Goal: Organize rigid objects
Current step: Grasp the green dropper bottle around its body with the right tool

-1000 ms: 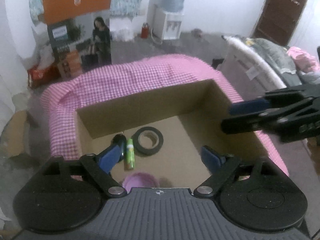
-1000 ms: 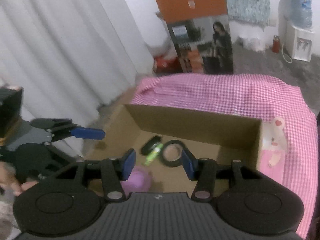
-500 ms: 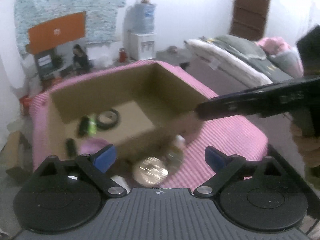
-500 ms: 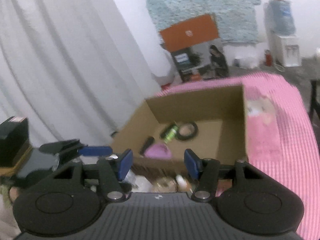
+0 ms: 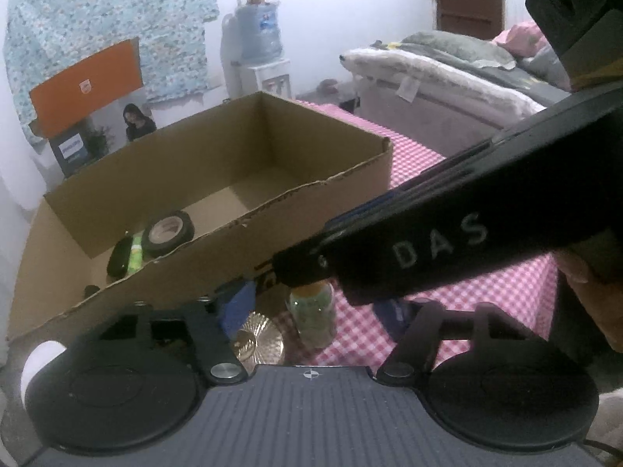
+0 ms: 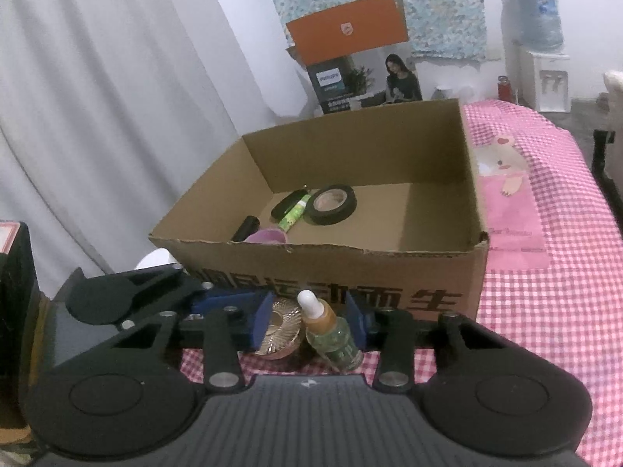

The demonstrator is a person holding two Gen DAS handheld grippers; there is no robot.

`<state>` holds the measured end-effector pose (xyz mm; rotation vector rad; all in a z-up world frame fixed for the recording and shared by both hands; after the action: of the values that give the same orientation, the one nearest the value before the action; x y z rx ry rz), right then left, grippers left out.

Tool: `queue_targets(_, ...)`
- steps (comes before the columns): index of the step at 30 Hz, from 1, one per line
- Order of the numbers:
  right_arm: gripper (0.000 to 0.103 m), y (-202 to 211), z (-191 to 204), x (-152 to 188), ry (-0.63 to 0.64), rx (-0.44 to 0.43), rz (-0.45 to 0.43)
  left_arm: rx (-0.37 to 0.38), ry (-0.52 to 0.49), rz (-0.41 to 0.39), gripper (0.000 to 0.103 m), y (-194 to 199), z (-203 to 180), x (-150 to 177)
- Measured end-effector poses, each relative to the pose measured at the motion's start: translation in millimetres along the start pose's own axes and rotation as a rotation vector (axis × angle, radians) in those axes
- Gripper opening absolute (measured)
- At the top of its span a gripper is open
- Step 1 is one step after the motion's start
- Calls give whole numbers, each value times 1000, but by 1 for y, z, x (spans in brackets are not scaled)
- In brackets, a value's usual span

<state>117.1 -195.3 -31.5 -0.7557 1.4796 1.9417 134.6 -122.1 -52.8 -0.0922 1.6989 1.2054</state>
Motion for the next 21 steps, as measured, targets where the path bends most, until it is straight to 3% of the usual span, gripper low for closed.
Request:
queue_targets(7, 22, -13, 2, -1, 23, -10, 21, 7, 33, 7, 43, -6, 4, 0)
queue_targets(10, 21, -14, 2, -2, 21, -12, 20, 28, 58, 5, 30, -7, 3, 2)
queue_targets(21, 20, -3, -7, 2, -3, 12, 23, 108, 105, -58, 23, -6, -3, -4)
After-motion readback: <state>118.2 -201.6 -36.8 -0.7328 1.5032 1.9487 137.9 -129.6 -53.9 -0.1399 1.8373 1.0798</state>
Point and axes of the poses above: each gripper's, at about its wrist camera, not at the fingertips, and y roughly against the way its jaws point, z to its left, x to its underside, the point moved 6 cm from there along -y, roughly the way its jaws point, and after that the axes turned 9 degrees about x, right-handed, at the moved point
